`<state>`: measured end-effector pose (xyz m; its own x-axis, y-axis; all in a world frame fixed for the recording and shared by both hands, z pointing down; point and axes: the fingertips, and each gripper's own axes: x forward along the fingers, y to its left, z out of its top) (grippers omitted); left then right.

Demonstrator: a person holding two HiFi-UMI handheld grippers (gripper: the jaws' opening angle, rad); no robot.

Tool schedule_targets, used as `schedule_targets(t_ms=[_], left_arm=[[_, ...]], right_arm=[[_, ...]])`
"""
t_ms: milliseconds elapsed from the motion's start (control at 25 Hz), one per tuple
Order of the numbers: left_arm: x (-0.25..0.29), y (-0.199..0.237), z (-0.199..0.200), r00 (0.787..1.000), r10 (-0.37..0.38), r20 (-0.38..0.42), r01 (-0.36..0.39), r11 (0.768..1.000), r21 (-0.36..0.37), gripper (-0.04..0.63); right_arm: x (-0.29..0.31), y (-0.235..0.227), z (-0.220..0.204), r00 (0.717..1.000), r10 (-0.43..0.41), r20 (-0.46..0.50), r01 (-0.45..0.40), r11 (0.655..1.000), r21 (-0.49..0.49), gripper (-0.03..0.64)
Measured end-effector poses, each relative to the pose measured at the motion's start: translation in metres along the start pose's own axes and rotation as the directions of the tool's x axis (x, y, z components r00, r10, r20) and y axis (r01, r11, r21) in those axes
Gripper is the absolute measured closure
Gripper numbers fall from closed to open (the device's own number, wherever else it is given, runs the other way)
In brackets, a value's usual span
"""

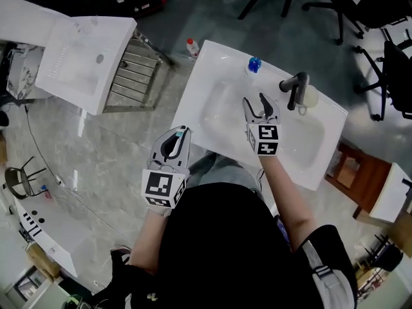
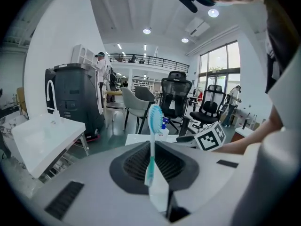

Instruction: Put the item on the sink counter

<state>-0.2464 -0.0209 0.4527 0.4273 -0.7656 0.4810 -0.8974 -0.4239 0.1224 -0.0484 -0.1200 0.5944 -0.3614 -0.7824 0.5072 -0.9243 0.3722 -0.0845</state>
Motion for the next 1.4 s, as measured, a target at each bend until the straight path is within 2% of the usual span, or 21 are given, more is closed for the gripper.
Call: schedule_targets(t_ms=[240, 560, 760, 1080, 1400], left_arm=[[0.001, -0.014, 0.01, 0.997, -0.069, 0.033, 0.068, 0.997, 0.026, 0.554], [0.023, -0.032, 0.017, 0.976, -0.21, 0.052, 0.207, 0.977, 0.055, 0.554], [0.035, -0.047, 0.023, 0.954, -0.296, 0.057, 0.291, 0.954, 0.075, 0.553], [0.058, -0.085, 0.021, 0.91, -0.414, 0.023, 0.41, 0.906, 0.104, 0.554], [0.092, -0.138, 0.054, 0.877, -0.479, 0.038, 0.471, 0.873, 0.129, 0.553]], right_arm=[[-0.042, 0.013, -0.001, 1.0, -0.007, 0.012, 0.007, 1.0, 0.004, 0.4], [-0.095, 0.016, 0.0, 0.996, -0.09, 0.029, 0.089, 0.996, 0.031, 0.46], [-0.126, 0.015, -0.006, 0.989, -0.146, 0.019, 0.145, 0.987, 0.069, 0.549], [-0.164, -0.012, -0.014, 0.965, -0.261, 0.008, 0.259, 0.961, 0.096, 0.554], [-0.191, -0.058, -0.024, 0.949, -0.315, -0.002, 0.313, 0.942, 0.118, 0.554]])
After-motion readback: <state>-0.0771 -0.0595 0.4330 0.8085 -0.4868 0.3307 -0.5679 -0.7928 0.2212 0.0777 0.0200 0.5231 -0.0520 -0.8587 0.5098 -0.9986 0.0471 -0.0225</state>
